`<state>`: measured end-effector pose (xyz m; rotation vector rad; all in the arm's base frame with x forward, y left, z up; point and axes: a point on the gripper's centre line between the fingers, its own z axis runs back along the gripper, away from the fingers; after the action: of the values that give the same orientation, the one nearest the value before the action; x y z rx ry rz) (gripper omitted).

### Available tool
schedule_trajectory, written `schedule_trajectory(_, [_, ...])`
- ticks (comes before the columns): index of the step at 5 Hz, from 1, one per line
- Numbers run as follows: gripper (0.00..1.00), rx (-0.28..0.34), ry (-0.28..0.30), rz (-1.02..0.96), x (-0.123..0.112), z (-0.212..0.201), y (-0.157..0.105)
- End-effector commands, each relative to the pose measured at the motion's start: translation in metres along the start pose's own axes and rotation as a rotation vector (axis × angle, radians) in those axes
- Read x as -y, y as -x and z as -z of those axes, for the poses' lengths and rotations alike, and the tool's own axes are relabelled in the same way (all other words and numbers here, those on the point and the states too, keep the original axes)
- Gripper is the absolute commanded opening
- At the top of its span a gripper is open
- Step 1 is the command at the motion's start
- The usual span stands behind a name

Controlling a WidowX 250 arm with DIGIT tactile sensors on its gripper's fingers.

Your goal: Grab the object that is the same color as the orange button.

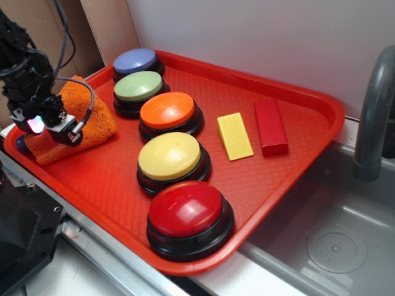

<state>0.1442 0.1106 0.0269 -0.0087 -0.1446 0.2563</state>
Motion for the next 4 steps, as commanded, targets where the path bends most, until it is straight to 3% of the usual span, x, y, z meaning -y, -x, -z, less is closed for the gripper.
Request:
schedule_trajectory(1, [0.00, 0.041, -0.019, 0.006, -0.006, 0.000, -0.010])
schedule_trajectory(3, [0.00, 0.048, -0.021, -0.008, -0.004, -0.006, -0.009])
schedule_trajectory(4, [0.00, 0.056, -0.073, -0.005, 0.001, -0.029, -0.016])
